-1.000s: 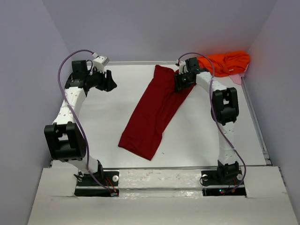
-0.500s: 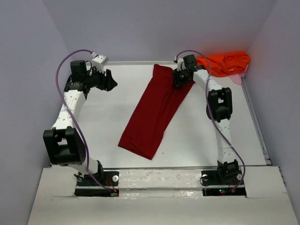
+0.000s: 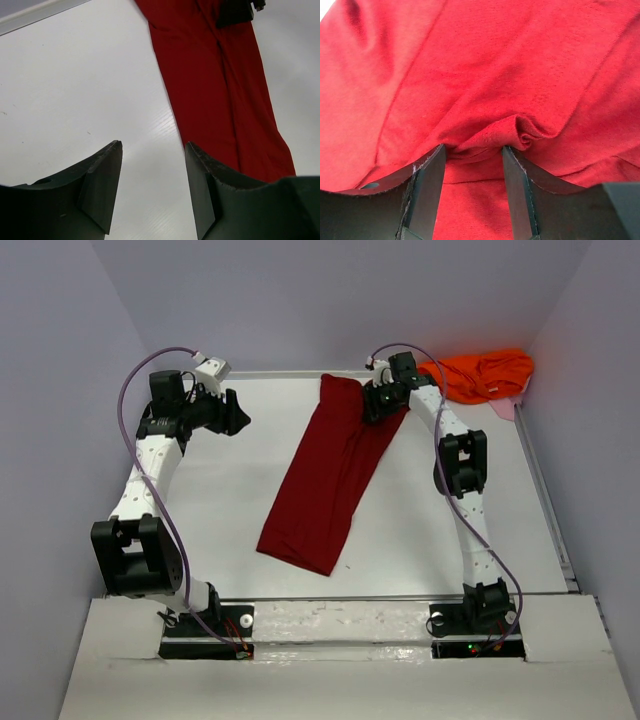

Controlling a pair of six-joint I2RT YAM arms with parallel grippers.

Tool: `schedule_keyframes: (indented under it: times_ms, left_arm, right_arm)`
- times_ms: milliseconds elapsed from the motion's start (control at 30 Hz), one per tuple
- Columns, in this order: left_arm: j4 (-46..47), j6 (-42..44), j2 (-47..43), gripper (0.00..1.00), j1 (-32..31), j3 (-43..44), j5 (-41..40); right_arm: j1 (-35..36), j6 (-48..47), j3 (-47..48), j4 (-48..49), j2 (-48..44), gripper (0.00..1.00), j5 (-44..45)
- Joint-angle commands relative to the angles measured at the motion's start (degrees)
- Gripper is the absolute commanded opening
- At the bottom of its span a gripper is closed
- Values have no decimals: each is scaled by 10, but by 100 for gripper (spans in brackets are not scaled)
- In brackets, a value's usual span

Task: Fold and stack the t-shirts
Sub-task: Rotate the rectangle-folded T-shirt at the center of the board.

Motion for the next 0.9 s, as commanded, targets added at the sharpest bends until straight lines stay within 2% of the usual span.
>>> schedule_keyframes:
  times_ms: [0,333,433,567,733,867]
  left_arm:
    - [22,-7,-23,63,-1,-12,13]
    - [19,-1,-28,63,-2,-16,4]
    - [18,6,-22,63,-1,-10,-7]
    - [15,13,-16,63,-1,3,-41]
    - [36,11,-24,63,-1,2,-71]
    - [67,2,-31,65,-1,-10,-106]
  right_arm:
    - [16,-13,0,28,5,55,-80]
    - [26,28,38,94,22,58,-237]
    - [26,34,32,99,21,58,-257]
    - [31,15,3,98,-23,58,-218]
    - [31,-38,-99,95,-116,57,-125]
    - [31,-61,-183,101,-185,56,-86]
